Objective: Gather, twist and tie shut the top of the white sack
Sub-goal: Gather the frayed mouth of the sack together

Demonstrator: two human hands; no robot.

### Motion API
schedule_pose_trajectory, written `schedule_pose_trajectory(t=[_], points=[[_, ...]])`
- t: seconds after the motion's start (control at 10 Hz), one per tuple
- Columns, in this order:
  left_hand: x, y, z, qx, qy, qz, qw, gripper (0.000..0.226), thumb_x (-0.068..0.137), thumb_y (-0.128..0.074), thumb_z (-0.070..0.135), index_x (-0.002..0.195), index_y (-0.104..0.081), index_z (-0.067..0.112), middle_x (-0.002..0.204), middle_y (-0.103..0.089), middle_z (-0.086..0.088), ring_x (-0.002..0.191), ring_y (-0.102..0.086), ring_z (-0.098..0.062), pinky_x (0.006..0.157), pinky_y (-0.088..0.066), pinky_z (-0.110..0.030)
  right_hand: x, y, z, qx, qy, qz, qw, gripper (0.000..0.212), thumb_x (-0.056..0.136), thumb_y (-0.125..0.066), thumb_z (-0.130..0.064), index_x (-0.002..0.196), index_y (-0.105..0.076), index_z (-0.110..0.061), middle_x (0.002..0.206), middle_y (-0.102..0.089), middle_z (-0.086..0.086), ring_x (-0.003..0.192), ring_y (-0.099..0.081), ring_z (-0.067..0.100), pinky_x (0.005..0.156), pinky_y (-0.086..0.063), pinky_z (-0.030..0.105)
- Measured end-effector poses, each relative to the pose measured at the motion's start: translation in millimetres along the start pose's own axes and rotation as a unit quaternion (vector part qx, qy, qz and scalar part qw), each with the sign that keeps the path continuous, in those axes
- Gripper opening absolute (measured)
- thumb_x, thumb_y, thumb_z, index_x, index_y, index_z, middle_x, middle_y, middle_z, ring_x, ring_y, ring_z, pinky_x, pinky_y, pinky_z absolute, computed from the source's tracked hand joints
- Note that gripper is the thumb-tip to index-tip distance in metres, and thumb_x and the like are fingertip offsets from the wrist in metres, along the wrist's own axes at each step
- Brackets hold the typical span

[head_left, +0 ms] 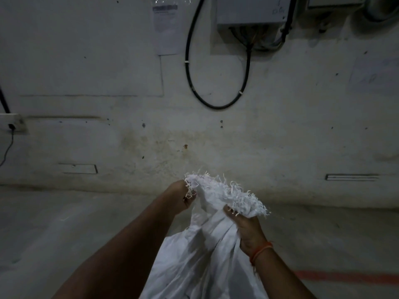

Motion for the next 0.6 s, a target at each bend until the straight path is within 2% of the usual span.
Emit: schedule_pose_trajectory(t=[0.1, 0.2, 0.3, 0.4, 0.5, 0.6], points=[[-15.5, -19.6, 10.8, 0.095, -0.019, 0.001, 0.995, 0.033, 0.105, -0.037, 0.008, 0.074, -0.046, 0.013, 0.034, -0.056, 0.004, 0.031, -0.056, -0.007, 0.034, -0.046, -0.016, 19.8, -24.9, -3.3, -0.032, 0.033, -0.021, 0.999, 0.034, 0.083, -0.075, -0.003, 0.115, -0.069, 0.001, 0.115, -0.072, 0.022, 0.108, -0.069, 0.038, 0.099, -0.052, 0.053], [-12.3, -32.6, 10.2, 0.183, -0.018, -0.013, 0.983, 0.029, 0.104, -0.038, 0.009, 0.077, -0.047, 0.017, 0.067, -0.057, -0.002, 0.059, -0.055, -0.015, 0.054, -0.051, -0.027, 40.7, -47.2, -2.0, -0.061, 0.064, 0.006, 0.996, 0.033, 0.079, -0.079, -0.006, 0.111, -0.072, -0.008, 0.116, -0.073, 0.014, 0.108, -0.070, 0.030, 0.100, -0.052, 0.047], [-1.1, -36.4, 8.6, 0.189, -0.048, -0.053, 0.979, 0.019, 0.102, -0.047, 0.025, 0.101, -0.058, 0.009, 0.087, -0.059, -0.007, 0.071, -0.057, -0.016, 0.063, -0.050, -0.027, 57.2, -48.5, 2.4, -0.040, 0.065, 0.094, 0.993, 0.025, 0.077, -0.079, -0.005, 0.100, -0.075, -0.013, 0.109, -0.076, 0.012, 0.099, -0.072, 0.028, 0.095, -0.056, 0.049], [8.4, -10.1, 1.2, 0.183, -0.142, -0.083, 0.969, 0.065, 0.091, -0.054, 0.065, 0.143, -0.042, 0.028, 0.135, -0.055, -0.002, 0.110, -0.062, -0.018, 0.081, -0.054, -0.031, 66.2, -40.5, 5.9, -0.013, 0.064, 0.142, 0.988, 0.033, 0.071, -0.086, -0.016, 0.102, -0.076, -0.010, 0.103, -0.078, 0.010, 0.097, -0.074, 0.031, 0.091, -0.056, 0.057], [6.1, 19.8, -29.0, 0.298, -0.187, -0.107, 0.930, 0.104, 0.070, -0.074, 0.066, 0.155, -0.023, 0.037, 0.161, -0.031, 0.001, 0.139, -0.043, -0.016, 0.110, -0.045, -0.040, 66.5, -40.6, 4.8, -0.012, 0.084, 0.161, 0.983, 0.029, 0.075, -0.083, -0.011, 0.102, -0.075, -0.007, 0.104, -0.077, 0.010, 0.100, -0.073, 0.030, 0.095, -0.055, 0.054], [-1.0, 11.3, -64.6, 0.454, -0.197, -0.210, 0.843, 0.118, 0.065, -0.087, 0.056, 0.158, -0.017, 0.036, 0.164, -0.019, 0.017, 0.150, -0.023, -0.002, 0.123, -0.028, -0.034, 64.3, -52.2, 7.9, -0.014, 0.087, 0.153, 0.984, 0.030, 0.076, -0.082, -0.015, 0.103, -0.074, -0.005, 0.104, -0.077, 0.010, 0.098, -0.074, 0.027, 0.094, -0.056, 0.050]])
Point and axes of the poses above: each hand's wrist, its own x-axis towards the middle knuckle, its own y-axis out of the back of the hand, z = x × y, the point moved 4 cm from there along x, towards the middle knuckle
